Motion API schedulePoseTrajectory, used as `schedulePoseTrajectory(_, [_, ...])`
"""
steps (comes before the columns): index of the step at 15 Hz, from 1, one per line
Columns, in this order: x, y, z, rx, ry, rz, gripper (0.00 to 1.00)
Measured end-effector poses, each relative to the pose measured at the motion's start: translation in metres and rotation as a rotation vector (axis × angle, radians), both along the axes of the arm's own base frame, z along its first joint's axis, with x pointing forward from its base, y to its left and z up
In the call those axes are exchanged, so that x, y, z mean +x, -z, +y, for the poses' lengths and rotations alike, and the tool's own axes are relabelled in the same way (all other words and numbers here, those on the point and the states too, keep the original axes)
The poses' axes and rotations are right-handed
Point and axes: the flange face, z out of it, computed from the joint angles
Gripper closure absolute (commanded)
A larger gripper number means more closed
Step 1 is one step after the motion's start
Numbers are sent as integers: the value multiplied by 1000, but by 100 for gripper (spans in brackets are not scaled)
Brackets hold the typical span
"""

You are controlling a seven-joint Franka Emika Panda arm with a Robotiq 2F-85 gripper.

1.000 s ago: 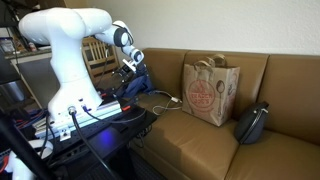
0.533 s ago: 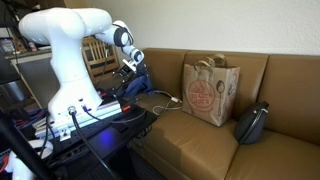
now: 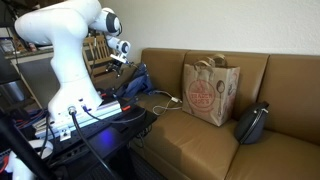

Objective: Fold the trouser

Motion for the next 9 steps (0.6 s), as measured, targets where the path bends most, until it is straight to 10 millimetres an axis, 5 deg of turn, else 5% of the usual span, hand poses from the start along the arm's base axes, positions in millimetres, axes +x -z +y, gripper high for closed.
schedulePoseTrajectory(4, [-30, -10, 21, -126, -4, -48, 0])
schedulePoseTrajectory(9, [-34, 1, 13, -217, 45, -52, 0])
